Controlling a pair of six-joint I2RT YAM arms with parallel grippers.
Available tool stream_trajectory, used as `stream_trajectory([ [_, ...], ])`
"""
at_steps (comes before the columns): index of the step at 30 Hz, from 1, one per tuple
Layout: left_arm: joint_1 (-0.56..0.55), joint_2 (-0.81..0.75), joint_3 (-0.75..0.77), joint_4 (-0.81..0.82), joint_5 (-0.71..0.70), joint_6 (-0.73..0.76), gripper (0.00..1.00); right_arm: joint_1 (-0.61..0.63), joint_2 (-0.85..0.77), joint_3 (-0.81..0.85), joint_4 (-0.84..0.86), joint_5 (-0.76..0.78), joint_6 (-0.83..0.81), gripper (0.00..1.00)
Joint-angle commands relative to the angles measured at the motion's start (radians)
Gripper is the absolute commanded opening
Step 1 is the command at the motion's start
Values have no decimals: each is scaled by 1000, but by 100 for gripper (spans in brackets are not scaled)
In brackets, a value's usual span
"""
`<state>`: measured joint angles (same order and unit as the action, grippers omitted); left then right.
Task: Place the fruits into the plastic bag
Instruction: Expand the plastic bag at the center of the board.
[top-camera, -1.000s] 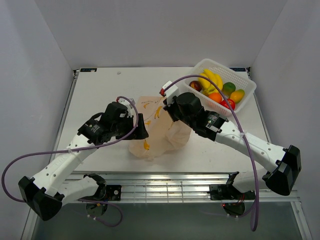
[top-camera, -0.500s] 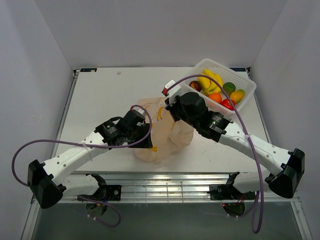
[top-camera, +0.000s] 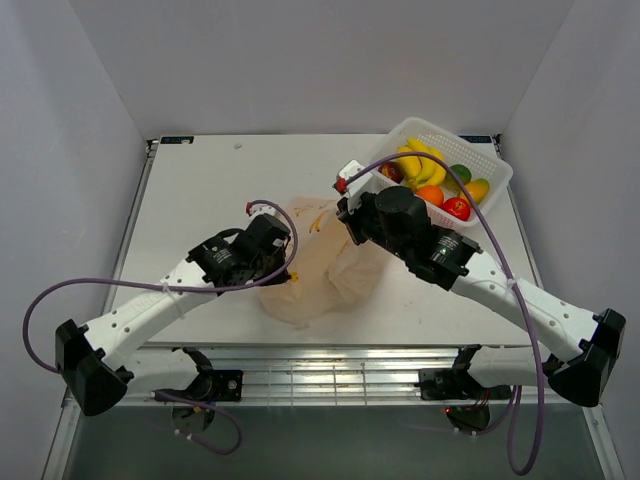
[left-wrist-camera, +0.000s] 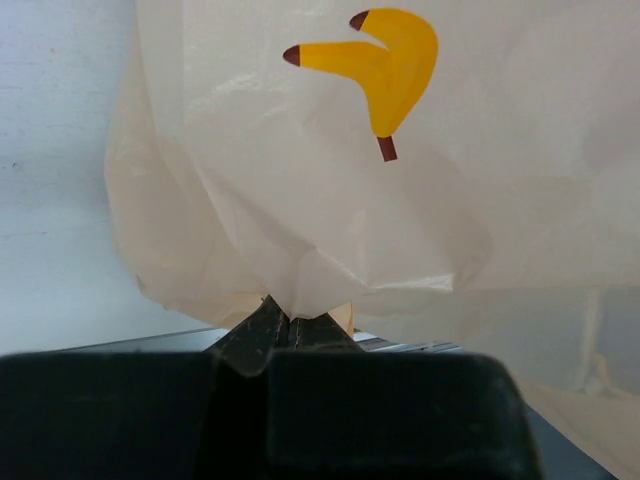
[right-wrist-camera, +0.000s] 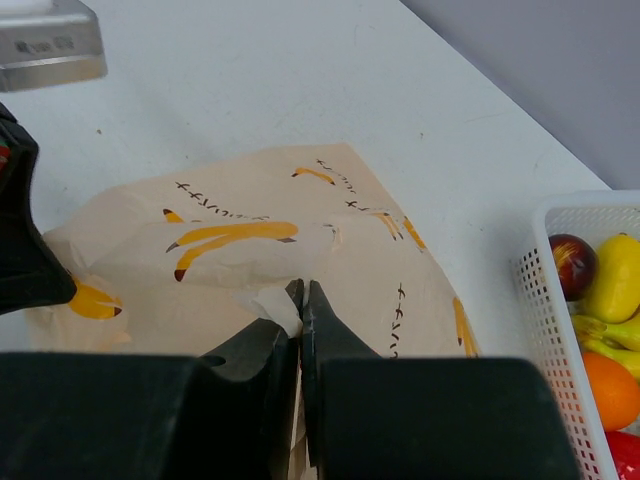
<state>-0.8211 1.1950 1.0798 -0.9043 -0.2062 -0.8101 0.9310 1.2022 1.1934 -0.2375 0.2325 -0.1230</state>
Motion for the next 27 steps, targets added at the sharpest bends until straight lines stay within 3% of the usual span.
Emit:
stream_trajectory([
  [1,-4,-121,66,28,-62,-15,0,-12,8,0,73,-39,-49,8],
  [12,-3,-363,62,-27,-131,-77,0,-20,206,95,365,-413,-190,8],
  [20,-3,-278,51,41,-35,-20,0,-75,336,114,376,-527,-129,8],
  [23,-3,-239,48,125,28,11,0,-115,349,103,340,-492,-92,25],
  [25,-3,-215,46,172,60,20,0,-170,341,112,296,-527,-21,44],
  [26,-3,-204,51,176,70,22,0,-188,330,110,271,-535,8,63],
  [27,-3,-187,52,177,70,23,0,-211,317,95,265,-554,58,69],
])
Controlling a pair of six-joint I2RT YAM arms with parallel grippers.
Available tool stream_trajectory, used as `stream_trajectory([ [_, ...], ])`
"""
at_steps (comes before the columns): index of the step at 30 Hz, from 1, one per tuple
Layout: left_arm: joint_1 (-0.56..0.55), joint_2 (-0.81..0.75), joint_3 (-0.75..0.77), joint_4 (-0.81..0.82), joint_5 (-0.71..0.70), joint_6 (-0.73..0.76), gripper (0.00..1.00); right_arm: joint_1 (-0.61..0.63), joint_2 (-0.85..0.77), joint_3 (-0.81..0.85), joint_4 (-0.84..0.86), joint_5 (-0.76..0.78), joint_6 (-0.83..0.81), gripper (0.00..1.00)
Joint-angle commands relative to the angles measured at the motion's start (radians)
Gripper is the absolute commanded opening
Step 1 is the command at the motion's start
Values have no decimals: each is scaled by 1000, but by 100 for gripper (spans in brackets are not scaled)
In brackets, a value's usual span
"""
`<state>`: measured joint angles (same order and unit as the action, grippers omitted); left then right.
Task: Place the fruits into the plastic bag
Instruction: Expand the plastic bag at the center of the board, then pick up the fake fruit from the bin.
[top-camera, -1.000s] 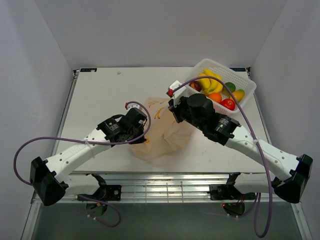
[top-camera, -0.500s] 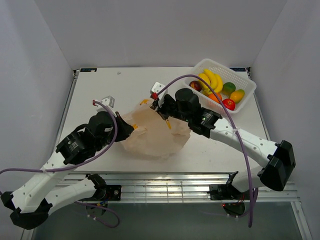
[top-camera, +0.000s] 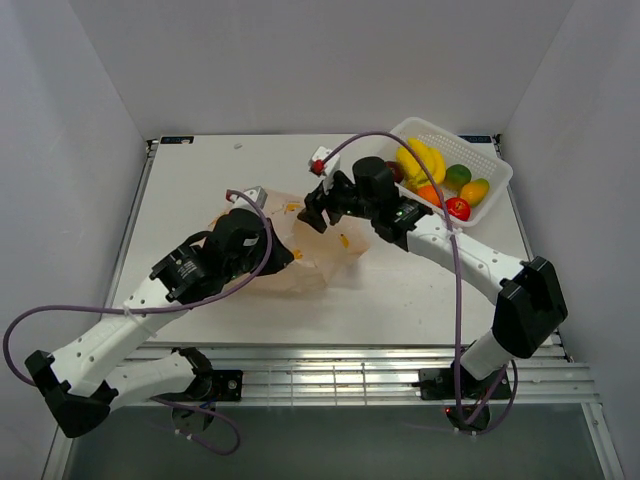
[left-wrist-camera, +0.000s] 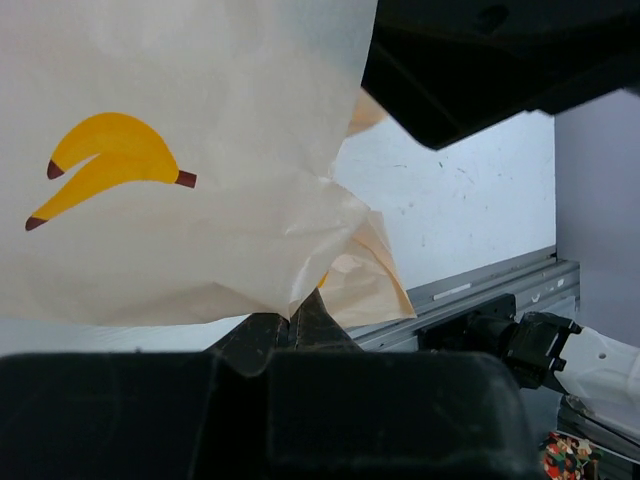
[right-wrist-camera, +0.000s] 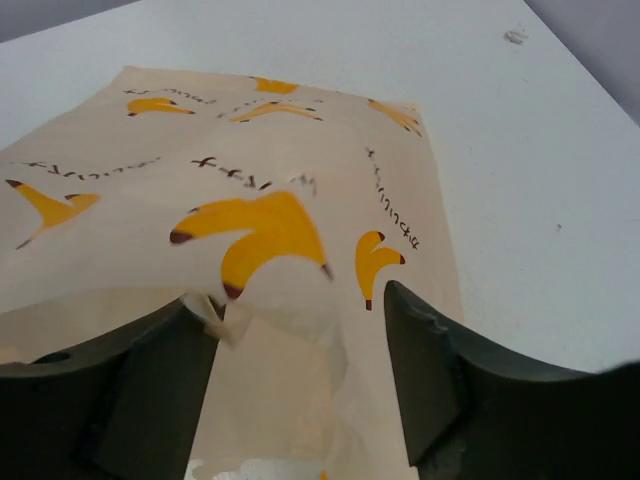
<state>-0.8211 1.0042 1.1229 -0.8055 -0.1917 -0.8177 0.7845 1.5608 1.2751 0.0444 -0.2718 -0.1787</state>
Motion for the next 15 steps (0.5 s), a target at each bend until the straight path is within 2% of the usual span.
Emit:
stream_trajectory([
  [1,-3,11,9,84,55,34,0,-108,-77,3,-21,-87,134,73],
  [3,-3,27,17,88,54,38,0,-151,-120,-41,-31,-133,157,93],
  [6,-1,53,35,89,64,48,0,-220,-197,-72,-104,-185,153,90],
  [9,-3,71,43,101,78,49,0,-284,-257,-94,-146,-42,165,90],
  [10,-3,76,44,107,80,51,0,-336,-261,-86,-172,53,203,90],
  [15,-3,126,51,112,100,52,0,-508,-174,9,-319,174,315,90],
])
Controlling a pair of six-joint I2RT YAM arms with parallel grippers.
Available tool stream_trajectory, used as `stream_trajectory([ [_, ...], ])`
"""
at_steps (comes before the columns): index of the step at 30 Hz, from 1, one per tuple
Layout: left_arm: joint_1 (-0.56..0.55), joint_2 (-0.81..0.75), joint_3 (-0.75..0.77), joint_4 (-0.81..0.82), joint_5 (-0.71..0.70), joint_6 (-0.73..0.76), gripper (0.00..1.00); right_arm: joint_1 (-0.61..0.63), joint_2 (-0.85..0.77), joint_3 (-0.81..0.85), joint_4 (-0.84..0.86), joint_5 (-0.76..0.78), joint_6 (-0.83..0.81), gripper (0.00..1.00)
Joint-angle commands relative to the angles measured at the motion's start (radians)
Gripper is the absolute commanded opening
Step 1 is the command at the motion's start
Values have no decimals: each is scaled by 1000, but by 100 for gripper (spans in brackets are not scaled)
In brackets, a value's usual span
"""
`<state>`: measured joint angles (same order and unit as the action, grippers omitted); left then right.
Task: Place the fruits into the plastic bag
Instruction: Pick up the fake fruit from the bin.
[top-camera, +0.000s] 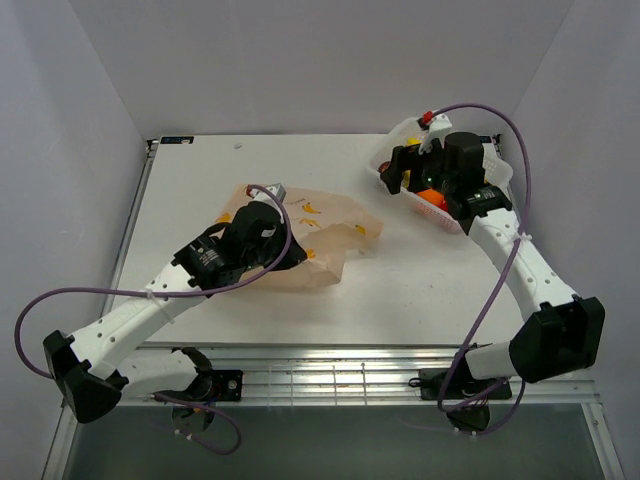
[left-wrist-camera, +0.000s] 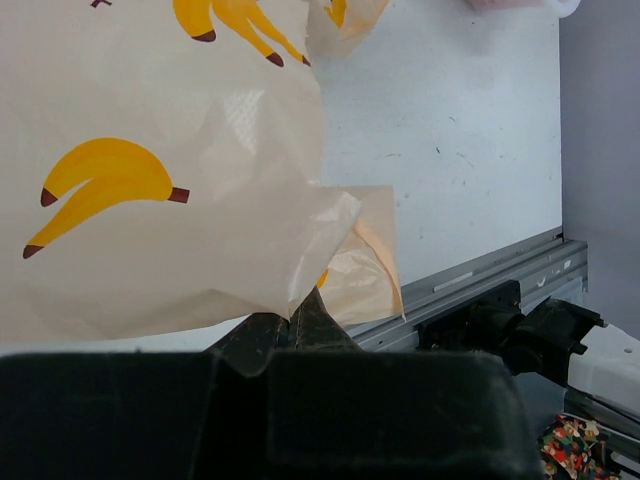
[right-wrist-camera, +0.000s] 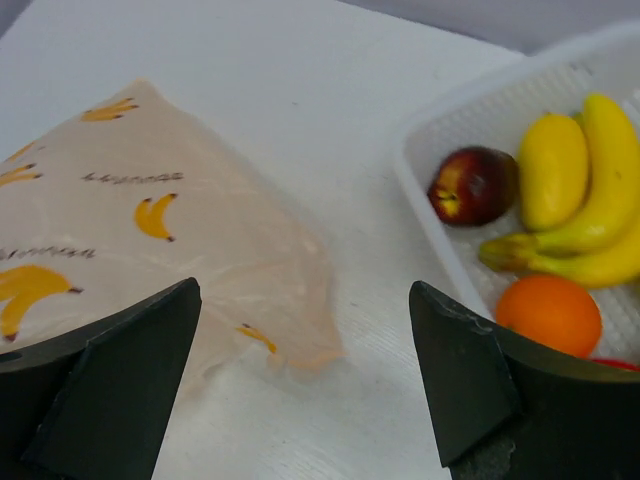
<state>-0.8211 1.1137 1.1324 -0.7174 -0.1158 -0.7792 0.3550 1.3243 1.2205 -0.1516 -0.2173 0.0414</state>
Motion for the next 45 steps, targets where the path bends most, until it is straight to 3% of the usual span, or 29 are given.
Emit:
stream_trajectory([
  [1,-3,21,44,24,30,14,0,-123,113,86,-191,160,116,90],
  [9,-3,40,49,24,33,-5,0,-205,471,397,-472,452,153,90],
  [16,-3,46,44,26,47,-28,0,-214,668,572,-542,544,153,90],
  [29,-1,48,36,38,62,-41,0,-218,799,577,-539,541,164,90],
  [32,-1,40,33,41,65,-43,0,-220,814,590,-534,542,163,99],
  [34,-3,34,32,44,65,-45,0,-222,813,603,-531,515,158,87],
  [35,-1,32,30,45,67,-46,0,-222,806,606,-531,509,160,69],
  [38,-3,23,27,50,70,-51,0,-223,762,603,-525,489,163,41],
  [45,-3,1,9,73,82,-54,0,-229,613,576,-482,463,149,20],
])
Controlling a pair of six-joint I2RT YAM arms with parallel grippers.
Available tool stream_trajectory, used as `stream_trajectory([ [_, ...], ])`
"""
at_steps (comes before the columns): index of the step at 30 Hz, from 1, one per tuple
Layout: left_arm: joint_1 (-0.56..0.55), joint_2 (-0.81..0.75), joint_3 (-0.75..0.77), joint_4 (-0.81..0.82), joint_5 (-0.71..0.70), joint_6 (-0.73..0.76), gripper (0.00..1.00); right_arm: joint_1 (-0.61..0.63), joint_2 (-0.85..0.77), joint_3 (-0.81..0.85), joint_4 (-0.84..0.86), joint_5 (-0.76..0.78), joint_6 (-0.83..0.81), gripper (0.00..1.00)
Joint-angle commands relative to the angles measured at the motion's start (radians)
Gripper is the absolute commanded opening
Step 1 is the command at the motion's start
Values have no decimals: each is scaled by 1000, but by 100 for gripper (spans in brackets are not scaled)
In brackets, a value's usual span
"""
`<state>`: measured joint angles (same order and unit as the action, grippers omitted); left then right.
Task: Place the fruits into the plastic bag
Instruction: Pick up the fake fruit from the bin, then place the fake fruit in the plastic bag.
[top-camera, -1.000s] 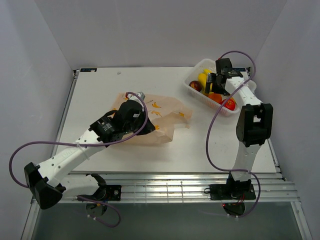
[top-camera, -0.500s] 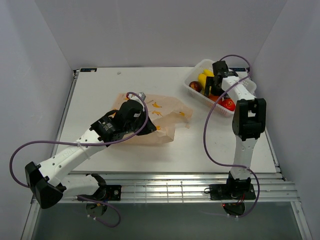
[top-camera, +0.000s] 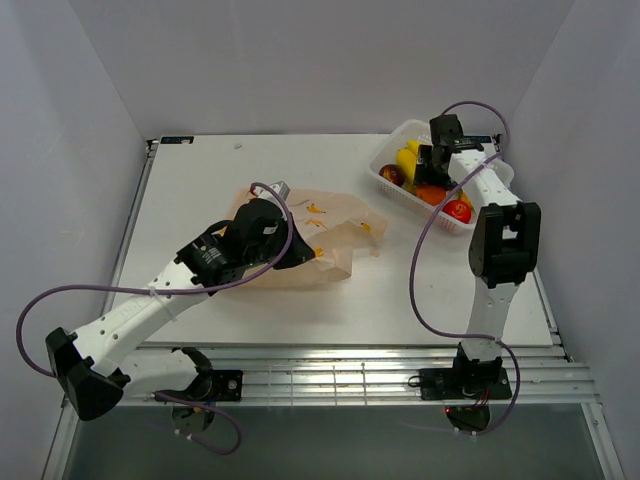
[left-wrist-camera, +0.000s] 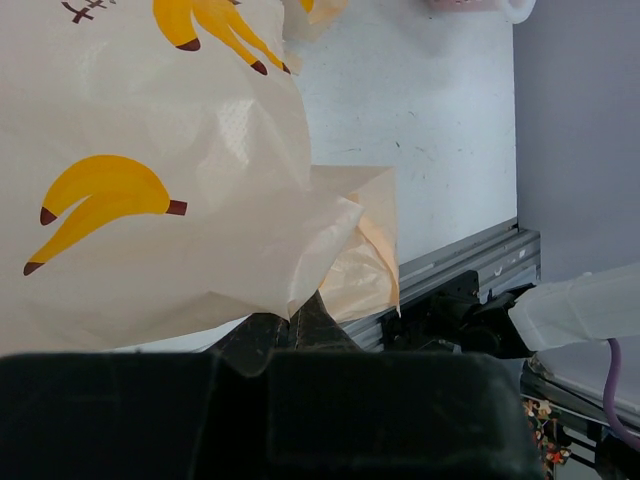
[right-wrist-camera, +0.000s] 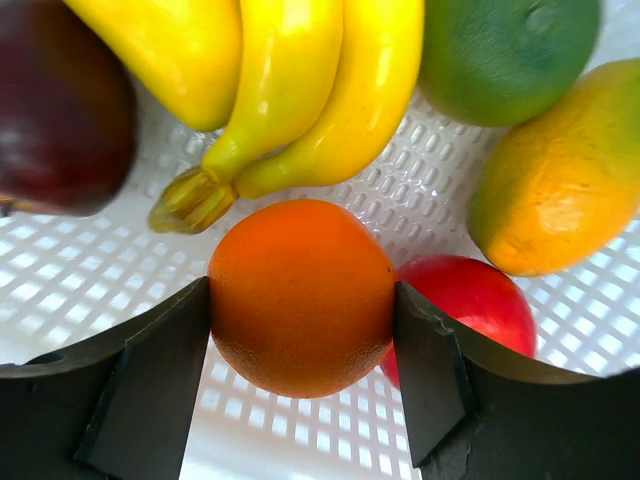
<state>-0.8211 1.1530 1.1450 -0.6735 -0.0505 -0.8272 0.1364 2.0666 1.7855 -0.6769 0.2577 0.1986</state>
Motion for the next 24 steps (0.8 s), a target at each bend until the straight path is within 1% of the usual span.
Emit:
stream_trajectory([
  [1,-3,-38,-7,29,18,-9,0,-12,-143,5,53,-14,-8,20],
  [4,-3,-38,-11,40,27,-9,0,-12,-203,-31,72,-31,-19,17],
  [5,-3,-38,-16,45,32,-10,0,-14,-218,-46,76,-43,-25,13],
  [7,-3,-33,-19,57,43,-12,0,-14,-266,-70,76,-96,-33,11],
  [9,-3,-27,-19,66,49,-15,0,-14,-337,-148,108,-144,-34,11],
  [10,-3,-19,-19,68,49,-15,0,-14,-365,-184,128,-211,-37,11],
  [11,-3,-16,-22,71,49,-16,0,-14,-397,-224,152,-244,-36,11],
  [12,-3,-13,-24,75,49,-18,0,-12,-457,-295,181,-338,-34,11],
  [14,-3,-9,-27,77,64,-18,0,-12,-517,-374,210,-417,-16,11],
  [15,-3,-9,-27,81,83,-18,0,-9,-572,-458,250,-495,2,11],
  [17,-3,-9,-28,84,86,-15,0,0,-612,-529,286,-572,28,11],
  [18,-3,-7,-28,84,92,-15,0,23,-635,-578,315,-634,35,11],
  [19,-3,-7,-30,84,97,-13,0,38,-640,-589,319,-647,41,11],
  [22,-3,1,-39,84,120,-6,0,135,-622,-598,318,-664,53,11],
  [24,-3,8,-42,84,138,-4,0,211,-606,-610,355,-658,73,11],
])
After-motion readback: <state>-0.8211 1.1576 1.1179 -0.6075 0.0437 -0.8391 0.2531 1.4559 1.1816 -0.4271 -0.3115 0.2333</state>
